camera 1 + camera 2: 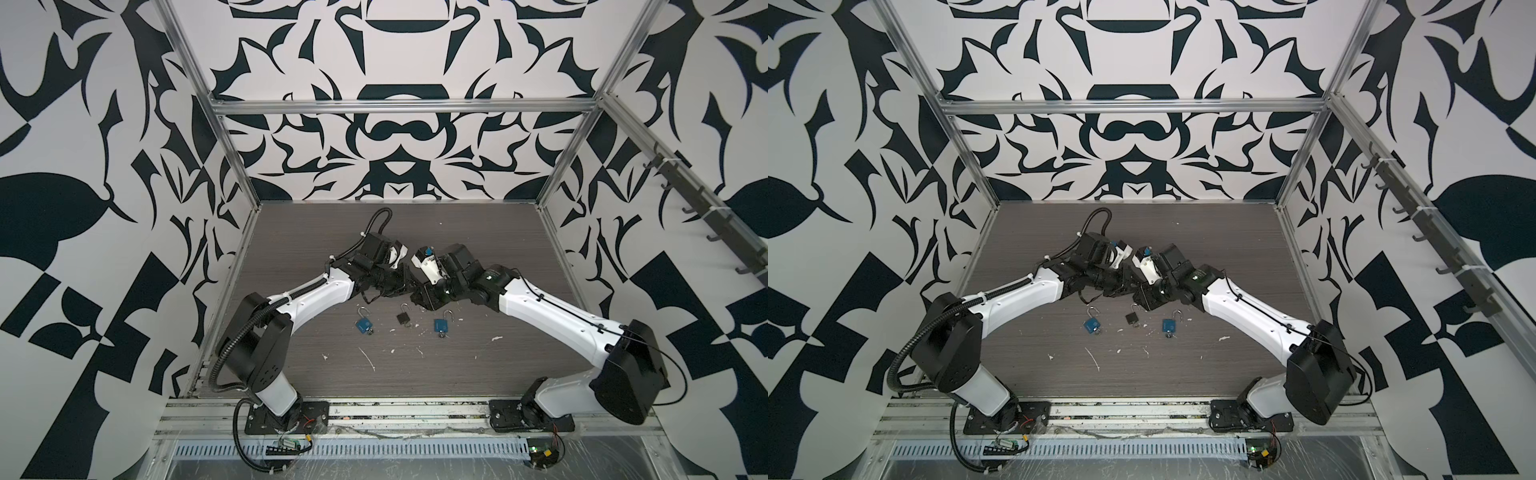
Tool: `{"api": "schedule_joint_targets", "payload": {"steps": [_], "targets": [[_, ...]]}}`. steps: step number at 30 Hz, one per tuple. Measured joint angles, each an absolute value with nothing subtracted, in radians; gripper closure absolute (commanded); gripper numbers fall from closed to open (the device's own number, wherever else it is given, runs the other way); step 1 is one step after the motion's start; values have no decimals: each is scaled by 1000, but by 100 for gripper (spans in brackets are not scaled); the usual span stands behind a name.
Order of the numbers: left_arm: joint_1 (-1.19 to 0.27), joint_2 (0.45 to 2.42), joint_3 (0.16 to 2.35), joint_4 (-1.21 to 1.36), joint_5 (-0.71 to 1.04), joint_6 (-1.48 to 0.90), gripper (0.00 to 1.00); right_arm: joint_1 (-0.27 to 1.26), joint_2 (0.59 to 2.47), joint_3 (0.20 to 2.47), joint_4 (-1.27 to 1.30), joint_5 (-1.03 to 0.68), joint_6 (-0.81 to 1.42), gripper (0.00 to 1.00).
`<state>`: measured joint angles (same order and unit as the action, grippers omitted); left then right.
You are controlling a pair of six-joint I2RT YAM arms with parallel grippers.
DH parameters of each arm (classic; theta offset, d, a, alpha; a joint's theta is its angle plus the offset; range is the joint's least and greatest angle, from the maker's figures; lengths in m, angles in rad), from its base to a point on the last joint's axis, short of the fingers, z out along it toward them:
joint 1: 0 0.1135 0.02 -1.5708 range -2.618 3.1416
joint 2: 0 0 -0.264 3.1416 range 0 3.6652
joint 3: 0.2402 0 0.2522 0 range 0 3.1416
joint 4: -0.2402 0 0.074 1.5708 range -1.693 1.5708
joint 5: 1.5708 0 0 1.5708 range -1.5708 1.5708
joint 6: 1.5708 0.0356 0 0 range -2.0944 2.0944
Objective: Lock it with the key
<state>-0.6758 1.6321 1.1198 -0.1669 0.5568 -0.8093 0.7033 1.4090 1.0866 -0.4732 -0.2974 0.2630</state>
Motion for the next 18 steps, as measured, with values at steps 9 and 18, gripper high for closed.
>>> {"api": "schedule_joint_targets", "payload": {"steps": [9,18], "targets": [[-675,1632,1120,-153,561,-815,100,705,1409,1087,-465,-276,271,80],[-674,1562,1085,-99,466,-932,100,704,1368,1059,-344,-287,329,38]]}}
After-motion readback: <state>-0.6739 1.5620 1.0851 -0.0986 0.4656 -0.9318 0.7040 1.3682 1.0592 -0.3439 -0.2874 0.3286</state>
